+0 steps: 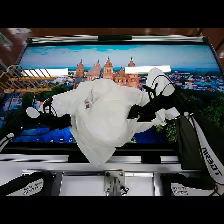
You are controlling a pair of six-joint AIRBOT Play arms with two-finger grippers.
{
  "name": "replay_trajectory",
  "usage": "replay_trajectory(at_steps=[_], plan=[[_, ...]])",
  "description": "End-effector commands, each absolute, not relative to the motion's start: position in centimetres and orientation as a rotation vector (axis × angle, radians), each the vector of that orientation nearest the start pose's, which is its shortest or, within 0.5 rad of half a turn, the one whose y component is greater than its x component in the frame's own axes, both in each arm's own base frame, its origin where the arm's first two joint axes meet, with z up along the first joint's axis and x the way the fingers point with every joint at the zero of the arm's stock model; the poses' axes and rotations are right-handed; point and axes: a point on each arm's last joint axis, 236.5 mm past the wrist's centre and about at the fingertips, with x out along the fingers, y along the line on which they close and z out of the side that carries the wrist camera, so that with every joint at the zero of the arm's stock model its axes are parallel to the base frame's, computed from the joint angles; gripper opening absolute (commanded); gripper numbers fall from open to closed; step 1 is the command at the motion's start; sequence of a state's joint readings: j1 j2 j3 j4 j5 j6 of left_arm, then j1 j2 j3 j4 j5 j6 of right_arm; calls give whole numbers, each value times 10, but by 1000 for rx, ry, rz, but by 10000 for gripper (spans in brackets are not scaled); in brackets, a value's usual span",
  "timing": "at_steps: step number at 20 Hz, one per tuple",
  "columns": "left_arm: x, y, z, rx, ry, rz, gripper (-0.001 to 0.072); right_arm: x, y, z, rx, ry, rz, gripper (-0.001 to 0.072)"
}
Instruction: Fold the shirts.
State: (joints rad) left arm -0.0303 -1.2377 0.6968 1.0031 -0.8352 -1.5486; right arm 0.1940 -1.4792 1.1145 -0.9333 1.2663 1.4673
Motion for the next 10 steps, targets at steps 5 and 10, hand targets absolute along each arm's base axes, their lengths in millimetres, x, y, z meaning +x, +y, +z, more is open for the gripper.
replay_trajectory(at_steps=[5,10], plan=[[401,-111,17,-448,1021,-310,42,369,247,-28,408,1380,608,59],[476,-96,209,-376,580,-356,42,432,235,103,293,1030,703,58]])
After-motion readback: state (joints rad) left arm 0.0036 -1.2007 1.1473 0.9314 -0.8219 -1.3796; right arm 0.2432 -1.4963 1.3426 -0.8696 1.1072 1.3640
